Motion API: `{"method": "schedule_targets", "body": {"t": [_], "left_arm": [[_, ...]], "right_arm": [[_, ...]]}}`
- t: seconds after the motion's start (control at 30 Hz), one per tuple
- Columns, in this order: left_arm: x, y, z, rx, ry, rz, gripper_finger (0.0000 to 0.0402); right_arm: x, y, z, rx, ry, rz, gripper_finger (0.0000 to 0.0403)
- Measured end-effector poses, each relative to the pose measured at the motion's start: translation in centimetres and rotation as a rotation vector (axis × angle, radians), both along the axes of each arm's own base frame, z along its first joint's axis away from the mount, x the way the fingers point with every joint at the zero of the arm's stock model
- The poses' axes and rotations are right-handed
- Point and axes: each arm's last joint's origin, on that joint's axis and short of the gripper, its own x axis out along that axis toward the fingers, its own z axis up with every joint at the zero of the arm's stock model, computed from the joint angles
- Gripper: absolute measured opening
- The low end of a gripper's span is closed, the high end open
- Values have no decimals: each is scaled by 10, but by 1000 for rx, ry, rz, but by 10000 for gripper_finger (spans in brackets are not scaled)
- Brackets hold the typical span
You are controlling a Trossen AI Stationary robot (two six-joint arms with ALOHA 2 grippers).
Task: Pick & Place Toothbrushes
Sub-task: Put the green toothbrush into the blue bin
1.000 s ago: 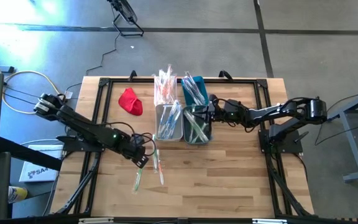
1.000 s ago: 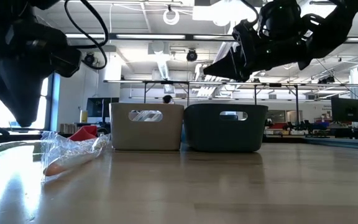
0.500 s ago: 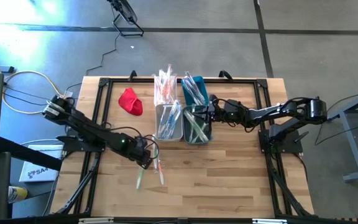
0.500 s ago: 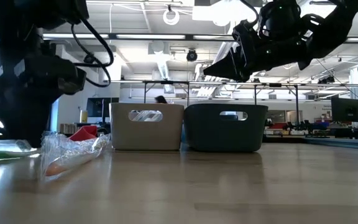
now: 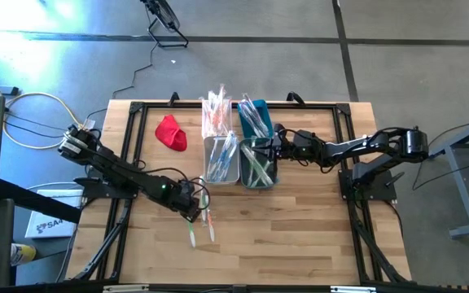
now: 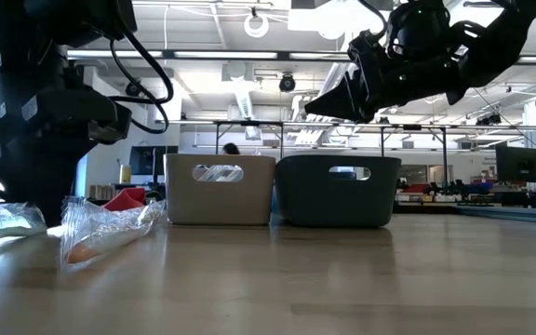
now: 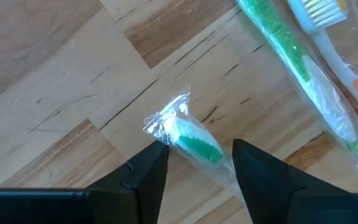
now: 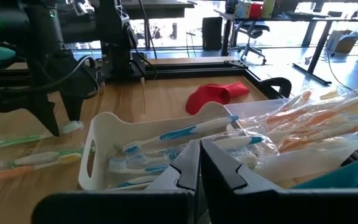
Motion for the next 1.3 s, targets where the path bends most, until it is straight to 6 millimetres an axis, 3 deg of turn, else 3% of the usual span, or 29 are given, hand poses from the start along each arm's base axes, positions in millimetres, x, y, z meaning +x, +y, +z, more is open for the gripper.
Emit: {"method": "schedule_targets", "body": {"t": [0.13,0.4,0.6,0.8,1.0,1.3], "left_arm": [[-1,0,0,-12,9,-3,162],[-2,1,1,20,37,2,72],[-14,10,20,106,127,-39,11],[-17,24,58,119,18,-77,11],[-22,46,104,148,-198,-141,4],[-28,79,173,419,-665,-341,4]], "right_arm": [[0,0,0,0,0,0,7],[0,0,0,0,0,0,7],[0,0,0,0,0,0,7],[0,0,0,0,1,0,7],[0,0,-1,1,10,1,7],[0,0,-2,0,17,1,7]]}}
